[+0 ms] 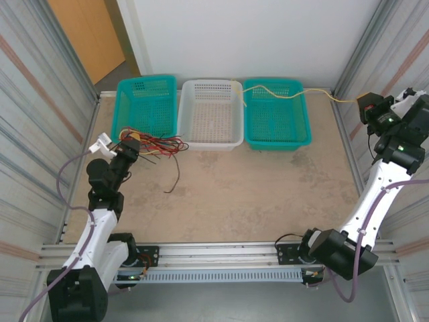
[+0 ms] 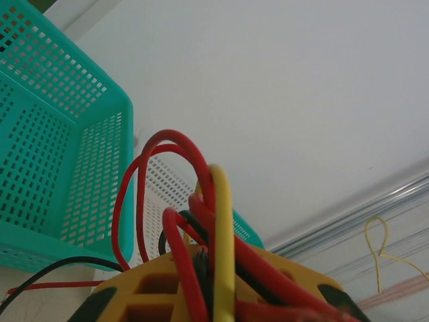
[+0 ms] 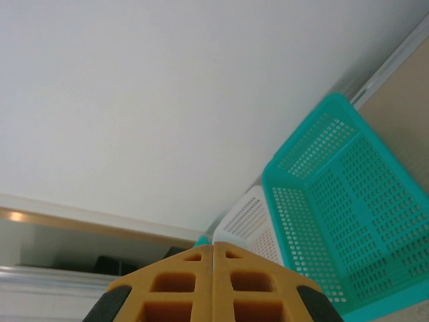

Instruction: Untangle the cables

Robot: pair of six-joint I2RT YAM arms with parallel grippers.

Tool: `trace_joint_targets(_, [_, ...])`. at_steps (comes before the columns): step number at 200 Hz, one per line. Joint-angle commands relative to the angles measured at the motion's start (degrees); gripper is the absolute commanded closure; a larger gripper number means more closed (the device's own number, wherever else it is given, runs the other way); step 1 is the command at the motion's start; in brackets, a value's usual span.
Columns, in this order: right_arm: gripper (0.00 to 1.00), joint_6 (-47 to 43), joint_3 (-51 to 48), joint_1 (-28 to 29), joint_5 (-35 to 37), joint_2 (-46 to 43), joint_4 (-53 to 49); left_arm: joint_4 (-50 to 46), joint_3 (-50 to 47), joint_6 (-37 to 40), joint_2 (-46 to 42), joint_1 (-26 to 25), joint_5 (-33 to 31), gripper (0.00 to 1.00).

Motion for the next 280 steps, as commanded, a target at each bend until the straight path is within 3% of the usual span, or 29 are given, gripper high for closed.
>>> trace_joint_targets(1, [1.00, 2.5, 2.4, -1.9, -0.7, 0.5, 0.8, 0.1, -0.2, 1.5, -1.1, 0.6, -0.5, 1.00])
trace_joint_targets(18, [1.00, 3.9, 2.2, -0.9, -1.6, 0.9, 2.8, 0.1, 0.4, 1.5, 0.6, 0.1, 1.6, 1.00])
trace_joint_targets(40, [1.00, 2.7, 1.7, 1.6, -1.2, 0.3, 3.0, -0.9, 1.1, 3.2, 2.5, -4.9, 2.1, 1.00])
trace_joint_targets(83, [1.00, -3.4, 1.4, 9.7, 3.0, -1.3, 0.4, -3.0, 3.2, 8.6, 8.3, -25.0, -5.2, 1.00])
trace_joint_targets(104, [1.00, -6.3, 2.3, 14.6, 6.7, -1.8, -1.8, -0.4, 3.5, 8.6, 13.6, -31.9, -8.7, 1.00])
trace_joint_targets(138, [1.00, -5.7, -1.4, 22.8, 11.8, -3.7, 1.8, 2.0, 5.6, 8.5, 20.2, -36.2, -10.5, 1.00])
trace_joint_targets(183, [1.00, -7.5, -1.9, 31.0, 16.9, -2.1, 1.5, 1.0, 9.9, 8.3, 25.3, -36.4, -10.7, 1.00])
trace_joint_targets(189, [1.00, -7.6, -1.9, 31.4, 17.1, -2.1, 1.6, -0.1, 10.3, 7.8, 25.9, -36.4, -10.9, 0.91])
trace_joint_targets(200, [1.00, -7.8, -1.8, 32.1, 17.6, -2.0, 1.8, -2.1, 10.4, 6.2, 26.1, -36.5, -11.9, 0.61])
trace_joint_targets(209, [1.00, -8.0, -1.8, 32.9, 17.9, -2.0, 2.1, -3.0, 9.4, 4.7, 25.2, -36.8, -13.6, 0.45])
trace_joint_targets(214, [1.00, -8.3, -1.8, 33.3, 18.2, -2.1, 2.2, -3.5, 8.9, 4.2, 24.3, -37.0, -14.4, 0.11])
trace_joint_targets(218, [1.00, -8.6, -1.9, 33.8, 18.4, -2.2, 2.3, -3.9, 8.4, 4.0, 23.5, -37.2, -15.1, 0.02])
trace_joint_targets(243, [1.00, -9.3, -2.5, 35.8, 19.9, -3.1, 3.8, -10.8, 7.5, 4.7, 16.0, -37.3, -16.7, 0.01])
trace_joint_targets(280, [1.00, -9.6, -3.9, 37.9, 22.8, -4.9, 6.2, -32.2, 12.7, 11.4, 2.1, -36.4, -20.0, 0.01])
